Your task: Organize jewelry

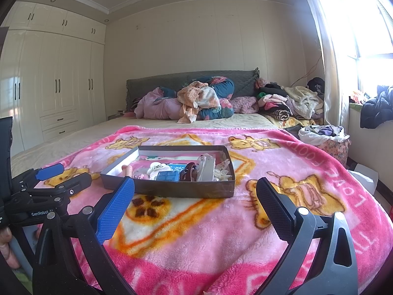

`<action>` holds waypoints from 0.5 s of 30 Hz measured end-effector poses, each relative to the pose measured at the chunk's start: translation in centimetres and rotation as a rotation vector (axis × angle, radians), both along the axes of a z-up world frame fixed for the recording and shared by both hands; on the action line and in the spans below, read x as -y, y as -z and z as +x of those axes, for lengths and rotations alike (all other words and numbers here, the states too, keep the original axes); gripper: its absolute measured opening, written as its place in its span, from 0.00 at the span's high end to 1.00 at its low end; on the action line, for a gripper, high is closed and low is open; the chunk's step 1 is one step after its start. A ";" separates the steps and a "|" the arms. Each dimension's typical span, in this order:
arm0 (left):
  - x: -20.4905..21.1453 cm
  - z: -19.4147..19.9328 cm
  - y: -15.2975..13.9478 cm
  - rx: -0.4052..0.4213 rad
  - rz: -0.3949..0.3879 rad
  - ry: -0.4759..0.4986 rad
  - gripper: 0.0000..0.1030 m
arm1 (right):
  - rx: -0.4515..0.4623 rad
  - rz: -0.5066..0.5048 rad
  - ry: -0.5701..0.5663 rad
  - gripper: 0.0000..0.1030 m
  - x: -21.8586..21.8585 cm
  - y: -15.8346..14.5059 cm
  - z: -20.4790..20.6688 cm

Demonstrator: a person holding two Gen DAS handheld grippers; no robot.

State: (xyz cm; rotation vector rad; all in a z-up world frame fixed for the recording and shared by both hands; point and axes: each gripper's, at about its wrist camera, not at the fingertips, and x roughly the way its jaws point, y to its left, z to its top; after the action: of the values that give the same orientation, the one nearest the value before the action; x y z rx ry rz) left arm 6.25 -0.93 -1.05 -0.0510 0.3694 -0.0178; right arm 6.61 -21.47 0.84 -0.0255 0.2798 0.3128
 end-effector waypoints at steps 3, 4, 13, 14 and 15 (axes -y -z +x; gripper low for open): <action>0.0 0.0 0.0 -0.001 -0.001 0.000 0.11 | 0.000 0.001 0.002 0.06 0.0 0.0 0.0; 0.0 0.0 0.0 0.000 -0.001 0.001 0.11 | 0.000 0.001 0.001 0.06 0.0 0.0 0.0; 0.1 0.0 0.0 -0.002 0.001 0.000 0.11 | 0.000 0.001 0.000 0.06 0.0 0.0 0.0; 0.1 0.0 0.0 -0.001 0.000 0.001 0.11 | 0.000 0.001 0.001 0.06 0.0 0.0 0.0; 0.1 0.0 0.0 -0.002 0.000 0.001 0.11 | 0.000 0.001 0.001 0.06 0.0 0.0 0.0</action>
State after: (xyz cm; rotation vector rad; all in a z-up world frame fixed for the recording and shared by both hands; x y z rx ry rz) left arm 6.27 -1.06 -1.06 -0.0504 0.3711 -0.0185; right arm 6.57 -21.50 0.81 -0.0242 0.2799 0.3122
